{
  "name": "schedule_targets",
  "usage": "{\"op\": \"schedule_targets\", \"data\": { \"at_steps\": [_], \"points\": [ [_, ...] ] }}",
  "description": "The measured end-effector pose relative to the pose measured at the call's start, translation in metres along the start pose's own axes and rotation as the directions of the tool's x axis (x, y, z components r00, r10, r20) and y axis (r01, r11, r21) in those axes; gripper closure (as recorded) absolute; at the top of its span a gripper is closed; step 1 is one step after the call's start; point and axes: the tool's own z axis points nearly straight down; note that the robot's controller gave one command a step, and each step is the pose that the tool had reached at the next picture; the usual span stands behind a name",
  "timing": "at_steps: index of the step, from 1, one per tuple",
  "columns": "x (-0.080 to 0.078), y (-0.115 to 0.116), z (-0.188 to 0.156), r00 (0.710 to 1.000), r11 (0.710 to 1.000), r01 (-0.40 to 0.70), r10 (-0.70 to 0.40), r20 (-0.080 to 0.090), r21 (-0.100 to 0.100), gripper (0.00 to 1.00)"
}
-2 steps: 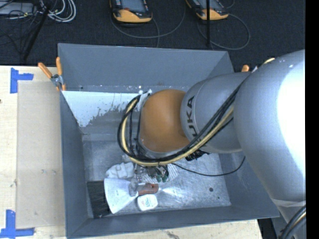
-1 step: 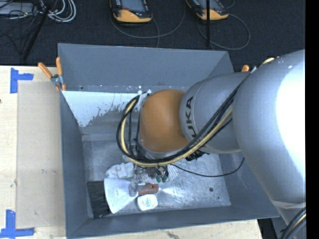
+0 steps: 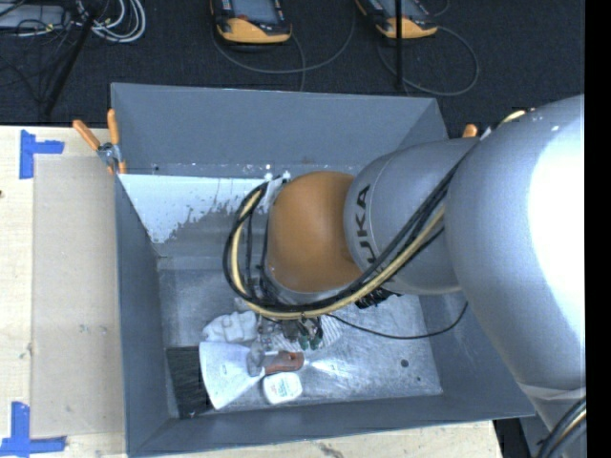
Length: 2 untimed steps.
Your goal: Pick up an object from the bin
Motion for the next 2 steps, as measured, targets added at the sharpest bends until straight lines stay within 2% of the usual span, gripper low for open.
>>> {"op": "schedule_targets", "data": {
  "at_steps": [2],
  "points": [
    [0.0,-0.0002,0.0,1.0,1.0,-0.004,0.003,0.0,0.0,1.0]
  ]
}}
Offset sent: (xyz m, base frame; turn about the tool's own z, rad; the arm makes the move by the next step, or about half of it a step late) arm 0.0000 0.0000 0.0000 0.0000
